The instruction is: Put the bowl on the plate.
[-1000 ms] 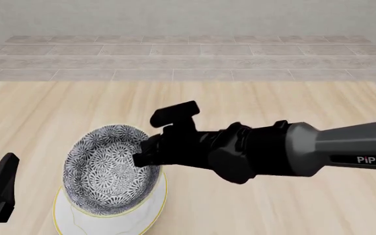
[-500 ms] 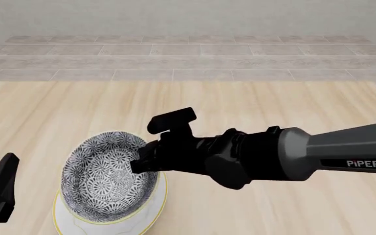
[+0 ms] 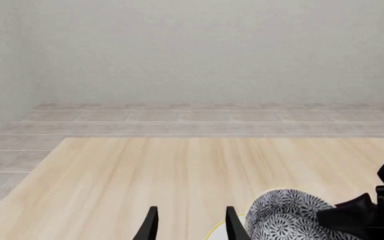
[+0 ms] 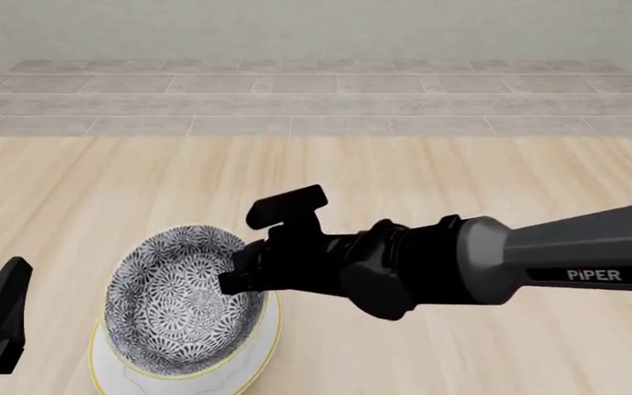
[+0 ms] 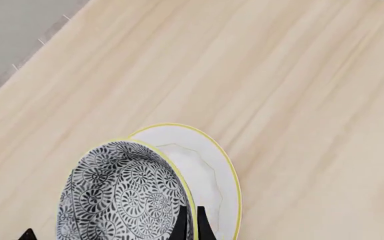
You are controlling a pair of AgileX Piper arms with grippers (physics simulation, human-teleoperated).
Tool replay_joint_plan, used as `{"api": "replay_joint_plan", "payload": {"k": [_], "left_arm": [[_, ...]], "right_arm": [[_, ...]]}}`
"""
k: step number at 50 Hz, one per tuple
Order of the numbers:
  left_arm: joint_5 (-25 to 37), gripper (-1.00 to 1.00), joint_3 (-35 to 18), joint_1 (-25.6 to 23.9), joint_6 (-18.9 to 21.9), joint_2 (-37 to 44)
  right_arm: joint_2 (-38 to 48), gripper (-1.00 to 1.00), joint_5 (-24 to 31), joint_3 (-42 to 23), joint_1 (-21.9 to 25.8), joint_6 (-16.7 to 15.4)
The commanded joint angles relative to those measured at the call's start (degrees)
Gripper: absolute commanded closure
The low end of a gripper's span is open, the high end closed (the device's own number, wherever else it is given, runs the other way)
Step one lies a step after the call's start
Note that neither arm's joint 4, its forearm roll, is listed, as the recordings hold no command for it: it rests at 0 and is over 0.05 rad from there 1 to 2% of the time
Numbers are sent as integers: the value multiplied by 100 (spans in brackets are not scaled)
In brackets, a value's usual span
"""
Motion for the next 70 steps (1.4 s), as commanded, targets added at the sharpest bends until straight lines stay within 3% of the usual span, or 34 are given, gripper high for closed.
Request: {"api": "replay_joint_plan", "payload": {"k": [1,39,70], "left_arm": [[0,-100,0,0,0,0],[0,-100,0,0,0,0],[0,-100,0,0,0,0]], "right_arm": [[53,100,-31,-32,19,56],[448,100,-284,7,154,274],[615,100,-334,-13,67,255]]}}
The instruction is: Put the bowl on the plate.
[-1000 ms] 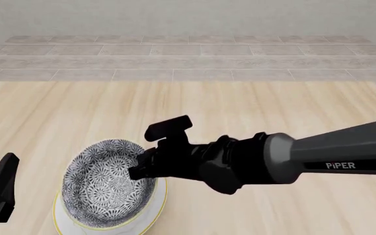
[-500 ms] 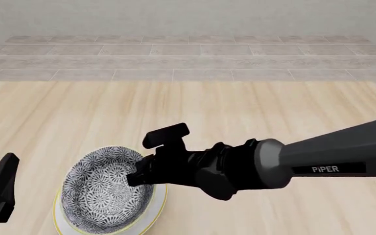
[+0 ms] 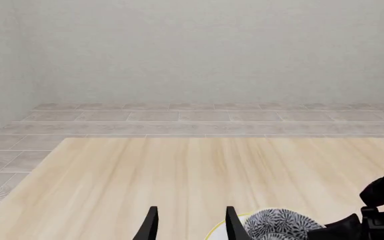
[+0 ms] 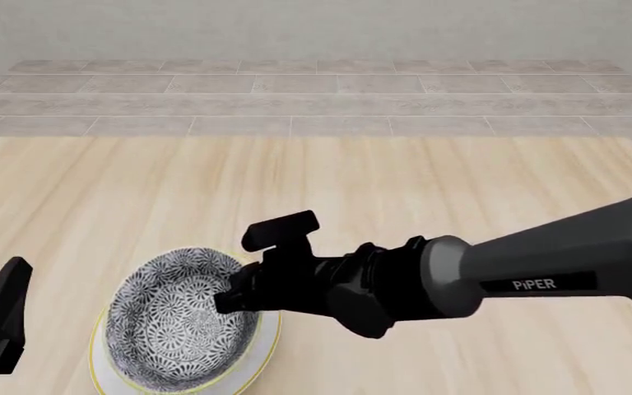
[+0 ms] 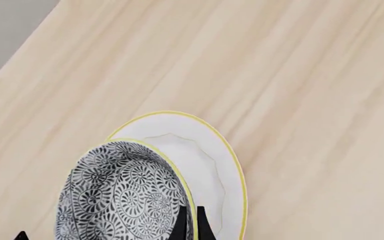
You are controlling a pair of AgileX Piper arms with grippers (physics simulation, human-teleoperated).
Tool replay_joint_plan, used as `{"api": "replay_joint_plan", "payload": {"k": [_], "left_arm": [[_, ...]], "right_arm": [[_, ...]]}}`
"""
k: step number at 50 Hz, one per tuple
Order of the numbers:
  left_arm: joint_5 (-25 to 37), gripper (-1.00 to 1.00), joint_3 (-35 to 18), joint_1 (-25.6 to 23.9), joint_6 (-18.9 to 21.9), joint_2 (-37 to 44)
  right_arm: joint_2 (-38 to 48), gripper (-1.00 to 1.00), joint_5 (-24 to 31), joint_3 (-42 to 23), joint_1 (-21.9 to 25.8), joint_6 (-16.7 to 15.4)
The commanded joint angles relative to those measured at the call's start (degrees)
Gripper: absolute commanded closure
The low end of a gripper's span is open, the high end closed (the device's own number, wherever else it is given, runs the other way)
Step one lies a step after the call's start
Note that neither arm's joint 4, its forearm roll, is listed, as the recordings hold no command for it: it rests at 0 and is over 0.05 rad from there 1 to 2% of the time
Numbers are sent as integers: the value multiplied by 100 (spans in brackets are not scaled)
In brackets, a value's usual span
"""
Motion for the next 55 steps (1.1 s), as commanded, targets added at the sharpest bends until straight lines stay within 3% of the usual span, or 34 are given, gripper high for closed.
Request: {"api": "replay_joint_plan", "payload": {"k": [1,27,28,29,55], "left_arm": [[0,-100,0,0,0,0],[0,-100,0,0,0,0],[0,-100,0,0,0,0],[0,-100,0,0,0,0],[0,-100,0,0,0,0]], "right_arm": [[53,100,-11,-36,-48,-3],[173,100,-7,-96,-6,-16],[137,100,13,-103,-12,-116],[160,-100,49,-115,-53,-84],[-119,-100,97,-55,-116,-71]]}}
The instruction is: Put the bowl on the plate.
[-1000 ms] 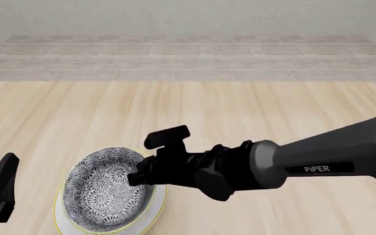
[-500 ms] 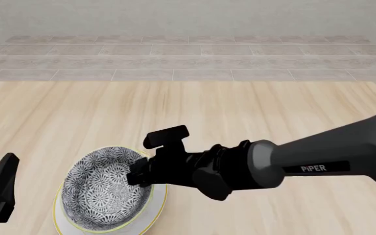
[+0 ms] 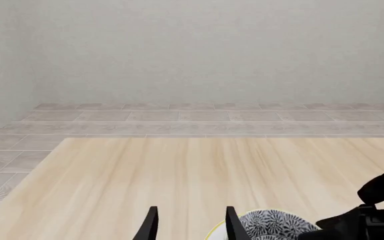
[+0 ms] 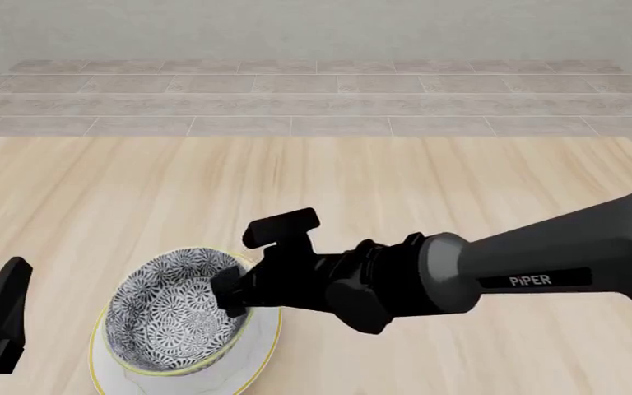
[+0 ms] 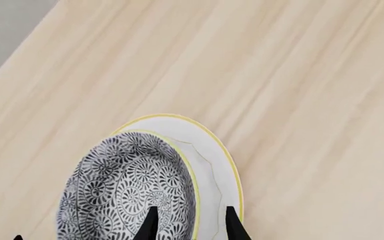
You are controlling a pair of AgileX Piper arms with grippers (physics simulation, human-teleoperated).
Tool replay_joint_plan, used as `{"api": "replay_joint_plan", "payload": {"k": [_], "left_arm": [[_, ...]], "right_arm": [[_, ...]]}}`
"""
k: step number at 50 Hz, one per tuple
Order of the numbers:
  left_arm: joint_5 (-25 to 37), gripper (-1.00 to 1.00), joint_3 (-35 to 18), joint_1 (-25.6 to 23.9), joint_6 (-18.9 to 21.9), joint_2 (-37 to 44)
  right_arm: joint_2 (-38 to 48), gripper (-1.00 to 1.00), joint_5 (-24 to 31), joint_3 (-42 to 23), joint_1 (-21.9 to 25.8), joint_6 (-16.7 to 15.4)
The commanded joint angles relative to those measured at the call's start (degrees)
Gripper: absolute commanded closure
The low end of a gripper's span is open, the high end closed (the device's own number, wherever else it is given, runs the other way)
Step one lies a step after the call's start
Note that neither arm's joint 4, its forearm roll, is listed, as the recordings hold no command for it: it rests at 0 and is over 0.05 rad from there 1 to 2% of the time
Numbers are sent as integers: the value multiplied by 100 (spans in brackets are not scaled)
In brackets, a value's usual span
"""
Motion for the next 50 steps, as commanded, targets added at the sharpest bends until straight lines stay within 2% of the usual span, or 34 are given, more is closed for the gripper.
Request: {"api": "replay_joint_plan", "payload": {"k": [1,11,18,23,25,26,28,30,32,34,38,40,46,50], "left_arm": [[0,-100,0,0,0,0],[0,-100,0,0,0,0],[0,-100,0,0,0,0],[0,-100,0,0,0,0],[0,-100,0,0,0,0],[0,-100,0,0,0,0],[0,-100,0,0,0,0],[0,-100,0,0,0,0],[0,-100,0,0,0,0],[0,-100,0,0,0,0],[0,-100,0,0,0,0],[0,-100,0,0,0,0],[0,-100,0,0,0,0],[0,-100,0,0,0,0]], "right_arm": [[-203,-100,70,9,-56,-75],[-616,-100,244,26,-174,-237],[-1310,-100,429,120,-357,-476],[-2148,-100,669,233,-534,-857],[-2350,-100,739,266,-564,-880],[-2550,-100,784,295,-609,-1038],[-2741,-100,837,345,-610,-1054],[-2998,-100,882,428,-699,-1236],[-3171,-100,957,480,-697,-1191],[-3484,-100,985,564,-806,-1402],[-3841,-100,1048,678,-922,-1483],[-4191,-100,1105,768,-1088,-1695],[-5025,-100,1220,984,-1391,-1838],[-5681,-100,1276,1167,-1724,-1751]]}}
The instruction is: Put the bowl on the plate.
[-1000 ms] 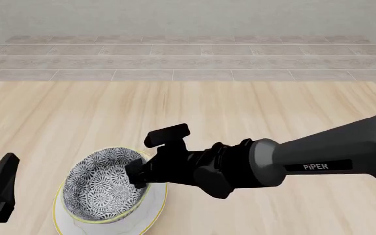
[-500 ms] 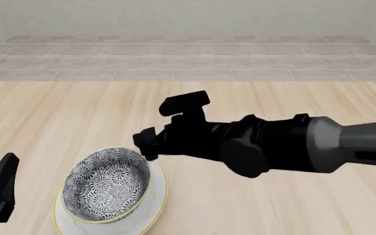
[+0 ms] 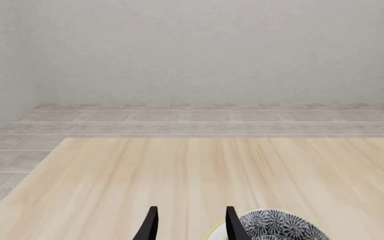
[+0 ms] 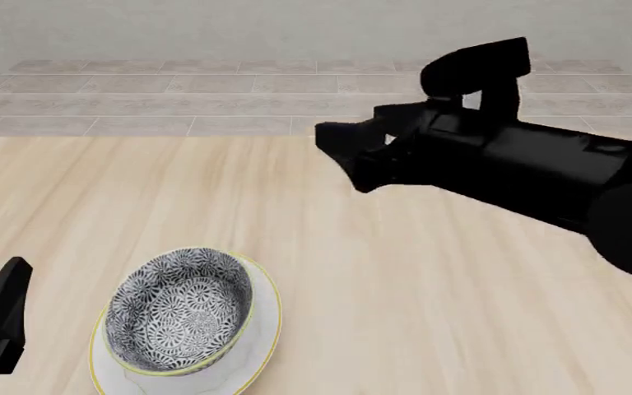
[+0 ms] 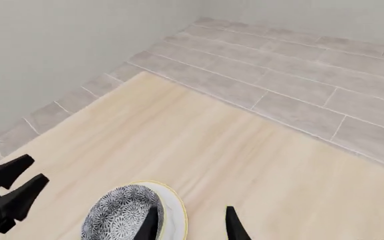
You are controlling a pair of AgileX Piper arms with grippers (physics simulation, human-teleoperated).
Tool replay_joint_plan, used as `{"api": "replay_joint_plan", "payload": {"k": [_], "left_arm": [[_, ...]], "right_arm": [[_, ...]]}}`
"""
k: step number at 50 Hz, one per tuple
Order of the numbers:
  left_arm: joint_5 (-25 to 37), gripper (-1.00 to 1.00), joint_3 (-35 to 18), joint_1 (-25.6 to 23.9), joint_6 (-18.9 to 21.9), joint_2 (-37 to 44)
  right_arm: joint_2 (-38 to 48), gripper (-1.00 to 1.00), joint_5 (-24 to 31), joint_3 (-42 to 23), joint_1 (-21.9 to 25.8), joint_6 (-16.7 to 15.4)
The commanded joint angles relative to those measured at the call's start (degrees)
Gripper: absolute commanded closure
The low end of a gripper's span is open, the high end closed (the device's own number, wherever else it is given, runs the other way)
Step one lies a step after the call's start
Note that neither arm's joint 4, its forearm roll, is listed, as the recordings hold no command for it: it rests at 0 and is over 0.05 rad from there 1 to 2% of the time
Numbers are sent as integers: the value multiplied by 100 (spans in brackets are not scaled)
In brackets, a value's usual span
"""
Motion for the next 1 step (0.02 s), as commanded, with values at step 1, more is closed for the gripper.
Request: {"api": "replay_joint_plan", "payload": {"k": [1], "left_arm": [[0,-100,0,0,0,0]], "right_arm": [[-1624,-100,204,446,-700,-211]]}}
